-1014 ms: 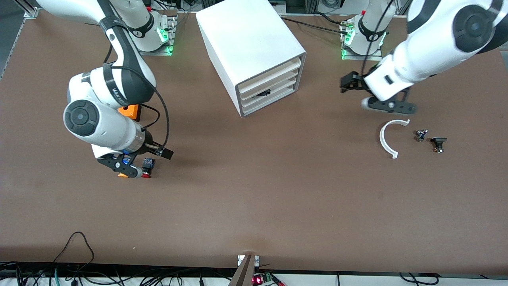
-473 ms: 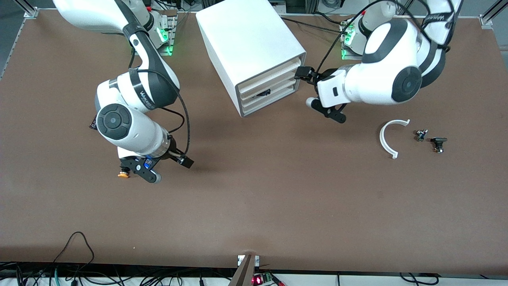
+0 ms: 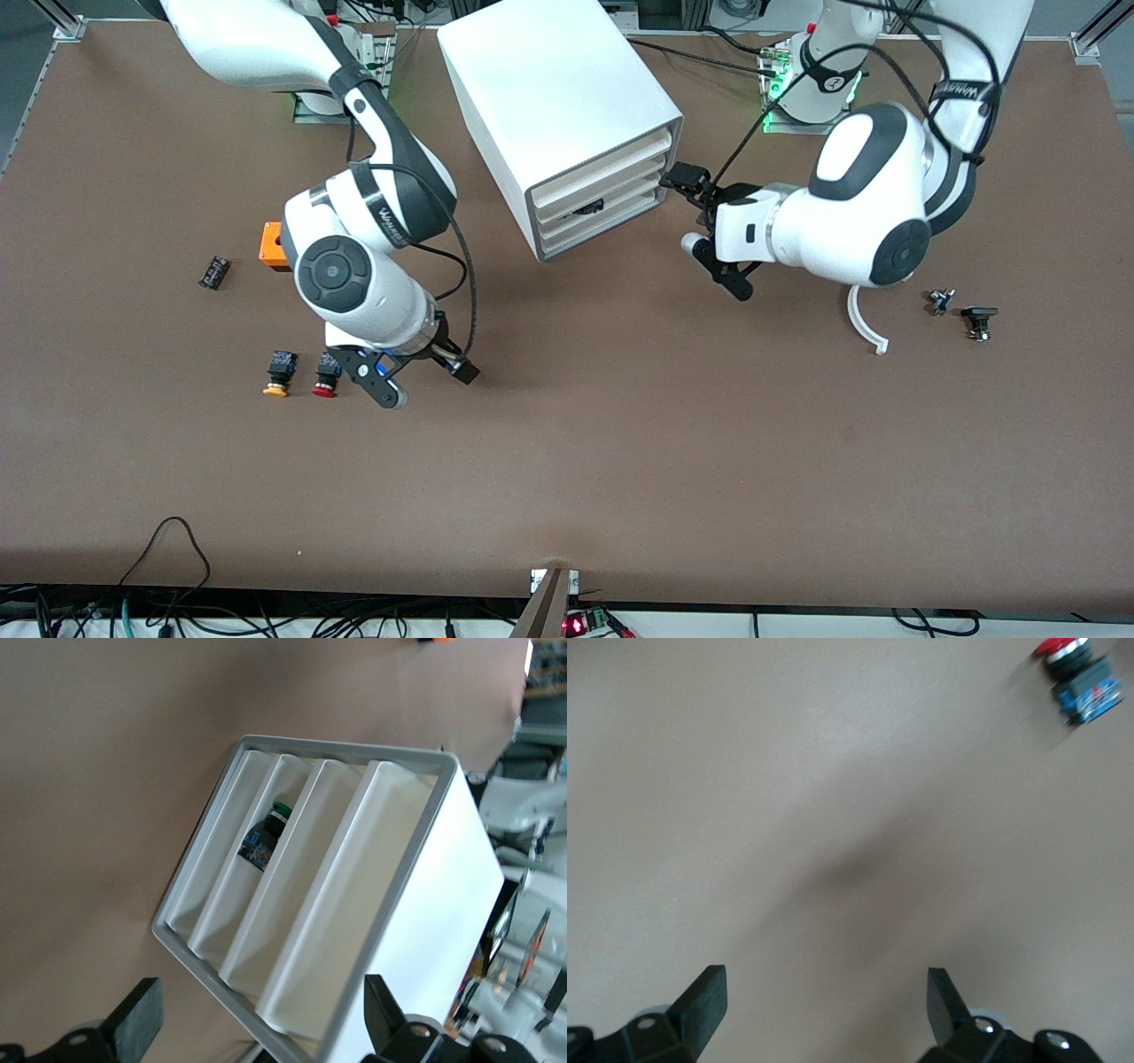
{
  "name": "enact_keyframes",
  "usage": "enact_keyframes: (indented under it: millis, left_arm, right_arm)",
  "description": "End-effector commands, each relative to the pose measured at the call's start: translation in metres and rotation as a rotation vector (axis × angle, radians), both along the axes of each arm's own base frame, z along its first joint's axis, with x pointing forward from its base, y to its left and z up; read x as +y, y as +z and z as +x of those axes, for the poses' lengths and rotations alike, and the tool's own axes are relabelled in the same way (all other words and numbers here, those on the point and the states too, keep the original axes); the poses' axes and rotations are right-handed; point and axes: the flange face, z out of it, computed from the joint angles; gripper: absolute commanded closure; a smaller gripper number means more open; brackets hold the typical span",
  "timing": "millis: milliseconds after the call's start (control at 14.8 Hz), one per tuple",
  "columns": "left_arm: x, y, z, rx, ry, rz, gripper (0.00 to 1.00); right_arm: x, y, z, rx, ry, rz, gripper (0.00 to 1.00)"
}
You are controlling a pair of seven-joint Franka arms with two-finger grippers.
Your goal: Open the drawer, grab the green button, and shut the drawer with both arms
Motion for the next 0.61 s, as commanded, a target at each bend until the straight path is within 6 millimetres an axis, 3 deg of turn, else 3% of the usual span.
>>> enact_keyframes:
  millis: [0, 135, 270, 541]
  left_arm:
    - [-0.006, -0.044, 0.009, -0.037, -0.055, -0.116, 0.0]
    - [-0.009, -0.066, 0.0, -0.007, 0.008, -0.166, 0.0]
    - [-0.008, -0.101, -0.009, 0.084, 0.078, -0.211, 0.0]
    - [-0.007, -0.133, -0.022, 0.076, 0.067, -0.262, 0.0]
  right_arm:
    - [0.023, -0.008, 0.001, -0.023, -0.063, 0.014, 0.0]
    - [0.036, -0.018, -0.002, -0.031, -0.092, 0.021, 0.0]
    - [0.046, -0.023, -0.004, -0.043, -0.123, 0.035, 0.0]
    - [0.059, -0.034, -0.005, -0.064, -0.214, 0.062, 0.0]
